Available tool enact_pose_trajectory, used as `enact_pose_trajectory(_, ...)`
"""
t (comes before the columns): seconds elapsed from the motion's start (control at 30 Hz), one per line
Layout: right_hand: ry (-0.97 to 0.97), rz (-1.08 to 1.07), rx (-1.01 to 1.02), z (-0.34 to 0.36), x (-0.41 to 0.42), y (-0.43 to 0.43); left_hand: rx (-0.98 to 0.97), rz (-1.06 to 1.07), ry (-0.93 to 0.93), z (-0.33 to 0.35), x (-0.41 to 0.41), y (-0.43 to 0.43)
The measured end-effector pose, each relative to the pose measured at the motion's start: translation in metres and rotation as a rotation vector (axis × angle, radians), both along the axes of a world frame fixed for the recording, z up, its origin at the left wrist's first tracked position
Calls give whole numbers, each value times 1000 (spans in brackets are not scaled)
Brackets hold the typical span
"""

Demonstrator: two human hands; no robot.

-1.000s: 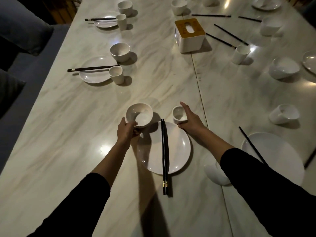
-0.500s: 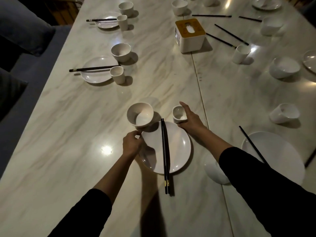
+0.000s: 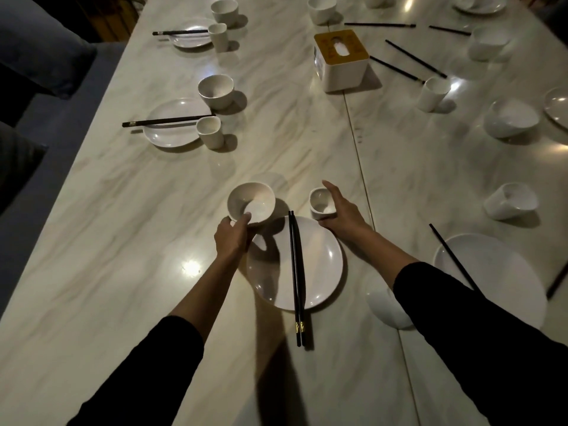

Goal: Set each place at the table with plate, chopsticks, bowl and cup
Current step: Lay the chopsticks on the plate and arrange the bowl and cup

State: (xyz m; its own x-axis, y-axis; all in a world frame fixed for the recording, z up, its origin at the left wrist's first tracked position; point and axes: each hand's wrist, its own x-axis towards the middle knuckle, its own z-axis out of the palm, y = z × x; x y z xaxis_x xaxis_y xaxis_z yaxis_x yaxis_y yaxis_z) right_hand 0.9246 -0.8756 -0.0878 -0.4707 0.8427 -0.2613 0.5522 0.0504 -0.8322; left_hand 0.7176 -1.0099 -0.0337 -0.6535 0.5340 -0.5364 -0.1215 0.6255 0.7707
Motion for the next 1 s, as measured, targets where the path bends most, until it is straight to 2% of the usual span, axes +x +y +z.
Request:
enact_pose_trajectory(0.3,-15,-32,-9,0,-2,-1,-36,29,-44,-1,-11,12)
enact_pose_trajectory(0.73,-47,-31,-18,13,-1,-3,33,31,-85,-12,-10,4)
enact_pose_trajectory(0.83,-50,-17,-43,23,5,-9,-2,59,102,-13,2,-8)
enact_pose_trajectory(0.9,-119,-49,56,32,6,-20,34,94,278,-10,16,-24)
enact_pose_trajectory(0.97,-192,-199,227,38,4,-41,97,33,303,-13,31,-41)
enact_pose_trajectory(1.0,-163,-302,290,39,3,-56,113,-46,272,-15,41,-48)
